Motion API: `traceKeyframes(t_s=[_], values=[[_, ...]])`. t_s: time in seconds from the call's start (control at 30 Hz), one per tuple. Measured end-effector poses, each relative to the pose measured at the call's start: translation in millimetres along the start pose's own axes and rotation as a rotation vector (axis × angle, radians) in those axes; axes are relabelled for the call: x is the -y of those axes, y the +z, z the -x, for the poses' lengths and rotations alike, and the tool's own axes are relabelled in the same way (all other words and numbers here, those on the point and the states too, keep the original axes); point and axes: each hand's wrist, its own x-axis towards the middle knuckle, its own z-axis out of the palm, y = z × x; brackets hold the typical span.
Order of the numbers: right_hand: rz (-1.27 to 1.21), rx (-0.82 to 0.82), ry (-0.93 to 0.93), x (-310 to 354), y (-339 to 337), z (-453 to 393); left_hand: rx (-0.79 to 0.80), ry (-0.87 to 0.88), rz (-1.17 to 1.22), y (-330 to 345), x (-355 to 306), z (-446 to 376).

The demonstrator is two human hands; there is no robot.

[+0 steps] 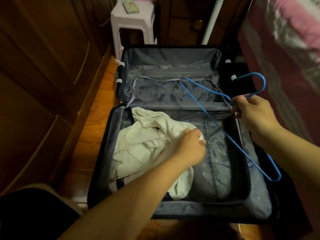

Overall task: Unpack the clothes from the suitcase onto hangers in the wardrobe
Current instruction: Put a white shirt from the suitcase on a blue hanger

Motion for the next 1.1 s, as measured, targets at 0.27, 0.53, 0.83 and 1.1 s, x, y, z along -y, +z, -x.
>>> traceKeyframes(t_s=[0.27, 0.53, 0.83, 1.1], values=[[0.066, 0.039, 0.051, -23.7, -8.1, 3.1, -0.276, -0.312, -0.241, -97.7, 94.2, -14.4], [0.232, 0.329, -0.027, -36.9, 39.4, 32.4, 0.059, -0.681, -0.542, -207.8, 127.1, 17.3], [0.363, 0.539, -0.123, -4.4, 103.4, 55.1, -0.254, -0.207, -0.031, -247.8, 63.5, 87.8], [0.225, 0.597, -0.209, 32.5, 114.3, 75.2, -0.080, 0.191, 1.019, -208.8, -19.6, 99.7]])
